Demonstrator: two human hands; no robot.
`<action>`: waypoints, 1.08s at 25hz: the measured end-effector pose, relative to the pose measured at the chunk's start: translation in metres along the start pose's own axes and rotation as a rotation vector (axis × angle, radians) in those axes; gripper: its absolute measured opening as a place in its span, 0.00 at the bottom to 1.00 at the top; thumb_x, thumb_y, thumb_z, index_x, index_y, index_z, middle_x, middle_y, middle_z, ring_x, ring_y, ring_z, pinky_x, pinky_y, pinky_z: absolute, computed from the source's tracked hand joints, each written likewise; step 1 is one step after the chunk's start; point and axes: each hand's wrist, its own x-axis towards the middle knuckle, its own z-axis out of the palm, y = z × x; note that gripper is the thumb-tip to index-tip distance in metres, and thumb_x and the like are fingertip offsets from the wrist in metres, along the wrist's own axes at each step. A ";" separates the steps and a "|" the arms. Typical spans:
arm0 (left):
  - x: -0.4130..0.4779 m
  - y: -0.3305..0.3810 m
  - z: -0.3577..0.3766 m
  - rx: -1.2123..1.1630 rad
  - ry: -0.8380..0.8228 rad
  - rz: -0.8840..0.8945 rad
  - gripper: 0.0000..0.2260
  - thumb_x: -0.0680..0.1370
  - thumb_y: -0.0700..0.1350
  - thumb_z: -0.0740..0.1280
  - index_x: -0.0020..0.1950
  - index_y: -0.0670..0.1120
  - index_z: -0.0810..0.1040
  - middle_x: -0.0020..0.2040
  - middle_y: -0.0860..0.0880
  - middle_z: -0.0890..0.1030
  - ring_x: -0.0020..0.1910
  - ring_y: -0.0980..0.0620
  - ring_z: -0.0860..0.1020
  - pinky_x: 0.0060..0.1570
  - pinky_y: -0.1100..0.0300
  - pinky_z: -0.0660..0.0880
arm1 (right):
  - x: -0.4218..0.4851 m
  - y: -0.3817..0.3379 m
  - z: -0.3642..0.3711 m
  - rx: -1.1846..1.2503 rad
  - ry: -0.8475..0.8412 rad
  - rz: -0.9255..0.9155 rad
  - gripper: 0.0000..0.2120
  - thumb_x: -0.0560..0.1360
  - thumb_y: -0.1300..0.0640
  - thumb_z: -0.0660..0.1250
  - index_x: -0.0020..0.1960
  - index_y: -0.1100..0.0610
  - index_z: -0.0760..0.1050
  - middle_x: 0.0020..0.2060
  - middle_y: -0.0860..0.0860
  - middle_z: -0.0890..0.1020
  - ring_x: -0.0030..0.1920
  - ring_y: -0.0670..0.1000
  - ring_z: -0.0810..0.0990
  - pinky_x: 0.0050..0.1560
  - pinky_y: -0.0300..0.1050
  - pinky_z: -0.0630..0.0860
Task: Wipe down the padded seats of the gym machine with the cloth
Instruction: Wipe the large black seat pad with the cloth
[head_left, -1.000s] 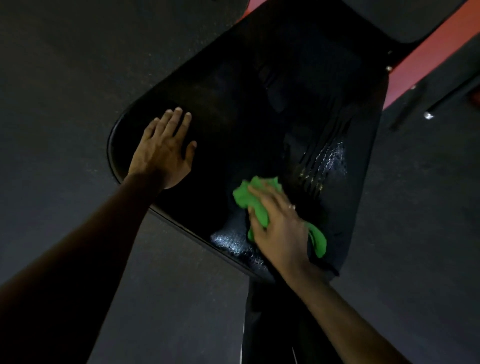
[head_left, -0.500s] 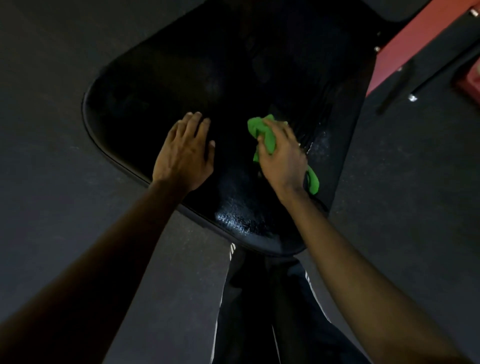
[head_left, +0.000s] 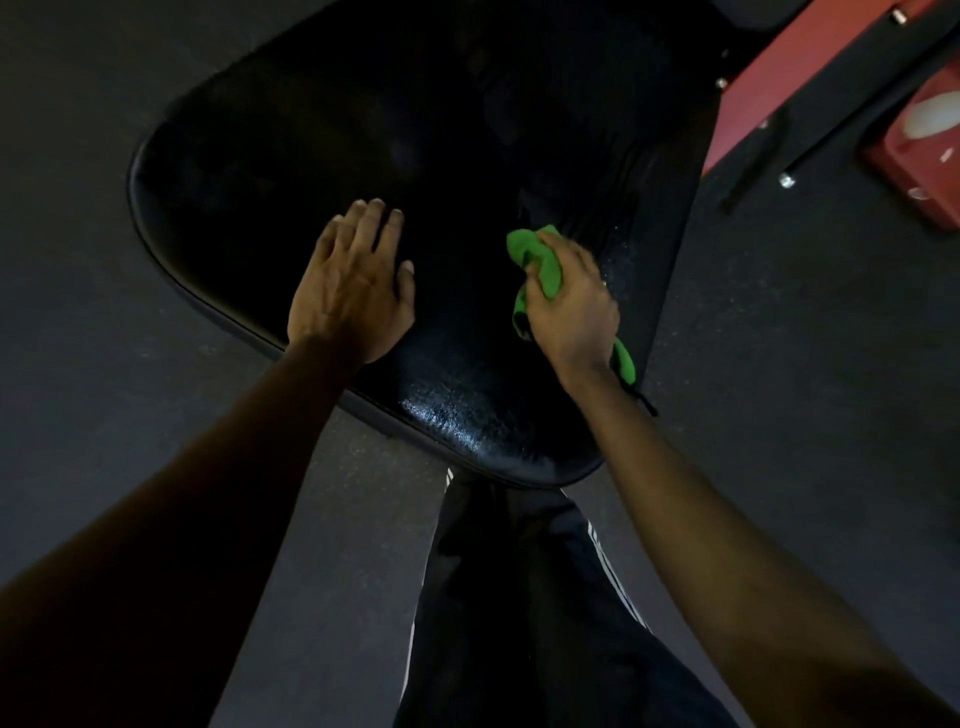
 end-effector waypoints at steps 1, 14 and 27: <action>0.000 0.000 0.000 -0.001 -0.005 -0.008 0.27 0.83 0.51 0.54 0.79 0.40 0.62 0.78 0.39 0.64 0.79 0.41 0.61 0.78 0.46 0.57 | -0.011 -0.004 -0.002 -0.001 -0.009 -0.008 0.20 0.80 0.49 0.65 0.72 0.43 0.73 0.73 0.44 0.73 0.65 0.51 0.78 0.60 0.47 0.79; 0.001 0.000 -0.002 0.003 -0.037 -0.019 0.28 0.83 0.53 0.53 0.80 0.41 0.60 0.80 0.40 0.62 0.80 0.44 0.58 0.79 0.47 0.55 | 0.039 0.010 0.001 -0.091 0.085 0.165 0.20 0.79 0.49 0.64 0.71 0.44 0.73 0.68 0.46 0.77 0.62 0.56 0.80 0.55 0.52 0.75; 0.000 0.001 -0.002 -0.005 -0.025 -0.017 0.27 0.83 0.52 0.53 0.80 0.40 0.60 0.80 0.40 0.62 0.80 0.43 0.58 0.78 0.46 0.55 | 0.045 0.036 -0.012 -0.128 0.134 0.249 0.21 0.78 0.49 0.65 0.71 0.44 0.73 0.66 0.49 0.77 0.61 0.59 0.80 0.57 0.54 0.75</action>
